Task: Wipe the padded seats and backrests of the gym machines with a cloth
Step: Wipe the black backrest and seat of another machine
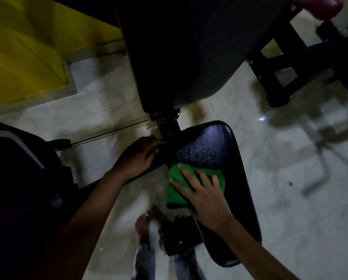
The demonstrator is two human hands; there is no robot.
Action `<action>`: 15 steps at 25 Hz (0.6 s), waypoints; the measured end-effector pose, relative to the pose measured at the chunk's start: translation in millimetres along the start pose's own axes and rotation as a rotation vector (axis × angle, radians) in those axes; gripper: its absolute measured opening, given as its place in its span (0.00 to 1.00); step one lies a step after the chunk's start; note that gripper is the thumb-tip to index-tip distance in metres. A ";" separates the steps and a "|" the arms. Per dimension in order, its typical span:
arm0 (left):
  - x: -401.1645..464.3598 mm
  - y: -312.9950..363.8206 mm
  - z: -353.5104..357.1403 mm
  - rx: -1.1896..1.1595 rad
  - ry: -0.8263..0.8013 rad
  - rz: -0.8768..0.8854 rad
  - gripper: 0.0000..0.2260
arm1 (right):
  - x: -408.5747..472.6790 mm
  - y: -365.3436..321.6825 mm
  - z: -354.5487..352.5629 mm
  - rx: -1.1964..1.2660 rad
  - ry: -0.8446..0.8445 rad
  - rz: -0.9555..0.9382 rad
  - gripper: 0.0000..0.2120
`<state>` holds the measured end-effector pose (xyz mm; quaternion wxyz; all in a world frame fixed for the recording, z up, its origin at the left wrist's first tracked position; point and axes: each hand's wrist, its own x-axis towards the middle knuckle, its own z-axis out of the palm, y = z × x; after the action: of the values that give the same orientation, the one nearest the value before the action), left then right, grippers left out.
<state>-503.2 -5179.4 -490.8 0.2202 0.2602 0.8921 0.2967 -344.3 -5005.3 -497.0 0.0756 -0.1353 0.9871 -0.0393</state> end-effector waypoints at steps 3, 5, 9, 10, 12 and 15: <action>12.8 5.3 3.8 0.068 -0.022 0.115 0.21 | -17.0 1.4 0.3 -0.045 -0.076 -0.063 0.45; 33.1 11.8 10.4 0.120 -0.045 0.200 0.20 | 10.3 6.8 -6.3 -0.095 -0.025 -0.072 0.41; 60.7 24.7 24.2 0.271 -0.084 0.369 0.21 | 28.6 8.1 -3.2 -0.070 0.055 0.011 0.35; 61.2 24.9 26.4 0.291 -0.088 0.389 0.22 | 11.7 6.0 1.4 -0.067 0.029 -0.002 0.37; 56.5 22.1 30.0 0.358 -0.068 0.450 0.24 | -34.7 -1.6 9.9 -0.035 -0.062 -0.040 0.43; 52.0 21.5 37.8 0.485 -0.085 0.523 0.26 | -71.7 5.8 14.3 -0.006 -0.093 -0.080 0.41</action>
<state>-515.2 -5118.0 -516.8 0.1057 0.5364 0.8298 0.1116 -275.3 -4981.0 -501.7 0.1195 -0.1767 0.9764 -0.0329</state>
